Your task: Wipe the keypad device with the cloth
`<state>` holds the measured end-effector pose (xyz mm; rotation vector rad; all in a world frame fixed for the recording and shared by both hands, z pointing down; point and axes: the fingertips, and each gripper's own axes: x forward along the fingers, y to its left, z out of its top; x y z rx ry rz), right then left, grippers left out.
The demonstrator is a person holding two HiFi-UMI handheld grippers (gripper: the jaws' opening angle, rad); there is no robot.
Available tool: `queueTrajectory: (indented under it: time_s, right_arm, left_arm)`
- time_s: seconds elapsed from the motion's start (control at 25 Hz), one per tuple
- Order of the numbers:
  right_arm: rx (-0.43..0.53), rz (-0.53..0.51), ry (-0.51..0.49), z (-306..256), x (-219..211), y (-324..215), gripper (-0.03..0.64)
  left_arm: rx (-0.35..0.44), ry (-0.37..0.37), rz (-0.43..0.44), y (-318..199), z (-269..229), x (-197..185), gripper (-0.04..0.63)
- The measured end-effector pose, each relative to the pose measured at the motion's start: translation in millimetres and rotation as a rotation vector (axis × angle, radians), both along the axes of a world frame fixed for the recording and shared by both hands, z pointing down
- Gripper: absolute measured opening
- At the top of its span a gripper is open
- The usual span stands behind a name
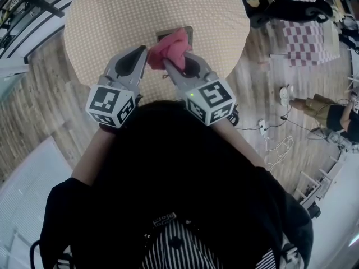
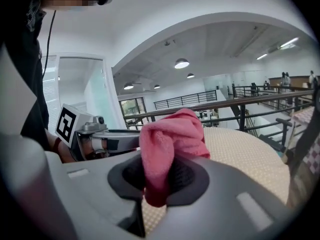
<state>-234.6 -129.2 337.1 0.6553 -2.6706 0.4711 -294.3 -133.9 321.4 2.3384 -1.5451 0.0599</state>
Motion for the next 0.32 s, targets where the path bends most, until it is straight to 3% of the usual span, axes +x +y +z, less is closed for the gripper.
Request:
queueTrajectory:
  time_s: [0.32]
  right_arm:
    - [0.035, 0.029, 0.016, -3.4, 6.0, -3.2, 0.074]
  left_arm:
    - [0.003, 0.004, 0.020, 4.0, -3.1, 7.6, -0.008]
